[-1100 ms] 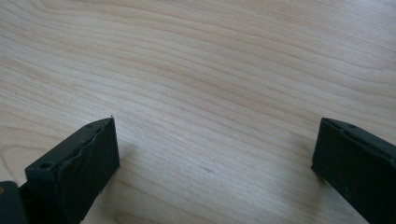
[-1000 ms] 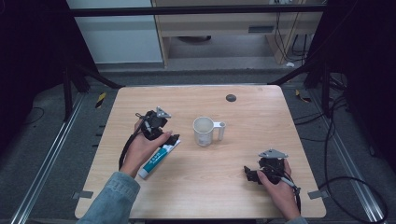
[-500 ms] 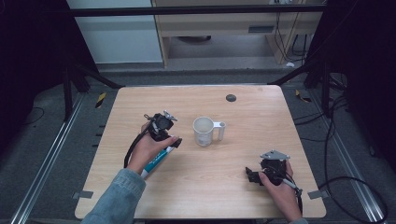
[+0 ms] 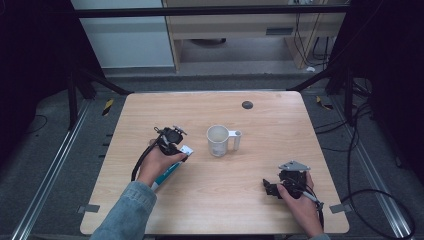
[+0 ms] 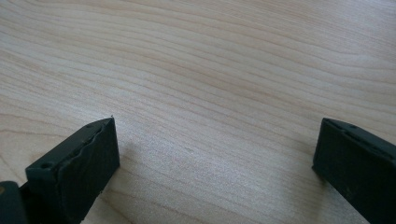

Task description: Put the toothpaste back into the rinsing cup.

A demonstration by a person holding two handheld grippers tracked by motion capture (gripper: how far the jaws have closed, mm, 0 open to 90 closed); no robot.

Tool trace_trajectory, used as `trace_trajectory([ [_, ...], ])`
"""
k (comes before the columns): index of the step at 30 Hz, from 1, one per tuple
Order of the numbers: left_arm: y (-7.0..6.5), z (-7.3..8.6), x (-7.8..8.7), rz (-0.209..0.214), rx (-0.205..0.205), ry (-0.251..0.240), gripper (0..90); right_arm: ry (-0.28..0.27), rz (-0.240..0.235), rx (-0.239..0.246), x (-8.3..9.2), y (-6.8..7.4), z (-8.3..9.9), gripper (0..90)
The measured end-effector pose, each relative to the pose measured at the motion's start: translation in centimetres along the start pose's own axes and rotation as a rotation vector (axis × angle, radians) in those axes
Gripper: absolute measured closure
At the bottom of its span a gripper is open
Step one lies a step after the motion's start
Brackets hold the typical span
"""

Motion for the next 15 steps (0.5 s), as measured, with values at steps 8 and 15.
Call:
trace_trajectory([
  [8, 0.26, 0.7, -0.08, 0.007, 0.017, 0.004, 43.3, 0.0, 0.0, 0.0, 0.0, 0.0, 0.0, 0.5],
  [15, 0.38, 1.07, -0.76, 0.018, 0.024, 0.024, 46.7, 0.0, 0.0, 0.0, 0.0, 0.0, 0.0, 0.5],
])
Point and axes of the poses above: each handheld gripper's, and its own axes: x roughly backward along the jaws, z roughly out of its underside, y roughly to its left, the point moved 2 cm from there along -x, roughly forward along the jaws, and after that the axes turned 1 degree about x, right-handed, at the moved point
